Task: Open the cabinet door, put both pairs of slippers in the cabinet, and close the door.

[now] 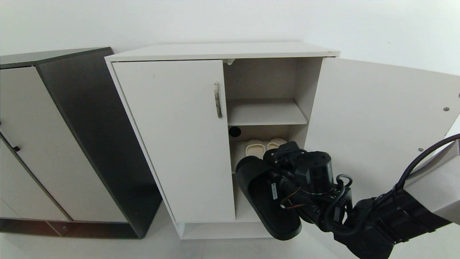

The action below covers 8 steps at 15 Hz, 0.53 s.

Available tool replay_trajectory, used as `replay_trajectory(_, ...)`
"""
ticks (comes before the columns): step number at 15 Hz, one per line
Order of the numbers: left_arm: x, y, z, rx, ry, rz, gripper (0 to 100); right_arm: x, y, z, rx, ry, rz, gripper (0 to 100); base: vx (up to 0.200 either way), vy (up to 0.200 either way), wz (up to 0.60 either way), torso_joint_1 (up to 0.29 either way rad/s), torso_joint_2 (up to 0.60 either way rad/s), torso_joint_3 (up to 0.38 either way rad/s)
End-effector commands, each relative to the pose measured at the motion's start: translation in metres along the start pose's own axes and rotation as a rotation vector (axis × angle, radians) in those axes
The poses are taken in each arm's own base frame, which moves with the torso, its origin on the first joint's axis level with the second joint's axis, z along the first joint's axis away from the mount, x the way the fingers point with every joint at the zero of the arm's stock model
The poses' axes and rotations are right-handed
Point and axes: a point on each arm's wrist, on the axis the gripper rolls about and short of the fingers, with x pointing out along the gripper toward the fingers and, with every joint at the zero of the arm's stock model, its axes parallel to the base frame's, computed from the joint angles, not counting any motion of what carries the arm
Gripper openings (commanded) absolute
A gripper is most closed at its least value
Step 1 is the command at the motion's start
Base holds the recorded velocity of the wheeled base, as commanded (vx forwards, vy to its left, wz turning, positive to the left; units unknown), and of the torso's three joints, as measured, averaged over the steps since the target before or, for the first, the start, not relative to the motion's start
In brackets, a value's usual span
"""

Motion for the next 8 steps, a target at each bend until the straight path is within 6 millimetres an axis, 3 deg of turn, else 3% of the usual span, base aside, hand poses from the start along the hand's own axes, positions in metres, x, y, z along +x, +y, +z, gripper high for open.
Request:
replay_trajectory(1,0.0000,0.0000,0.0000,0.000,-0.001,0.001,0,0.0005,-0.0006,-0.0006,0.002,-0.004,-0.002,0,0.000,0.000,0.00,0.002,0.15,0.149)
replay_trajectory(8,0.0001,0.0000,0.0001,-0.002,0.001,0.002,0,0.0061,-0.0002,-0.0029,0.012,-0.032,-0.006,0,0.000,0.000,0.00,0.000,0.02,0.017)
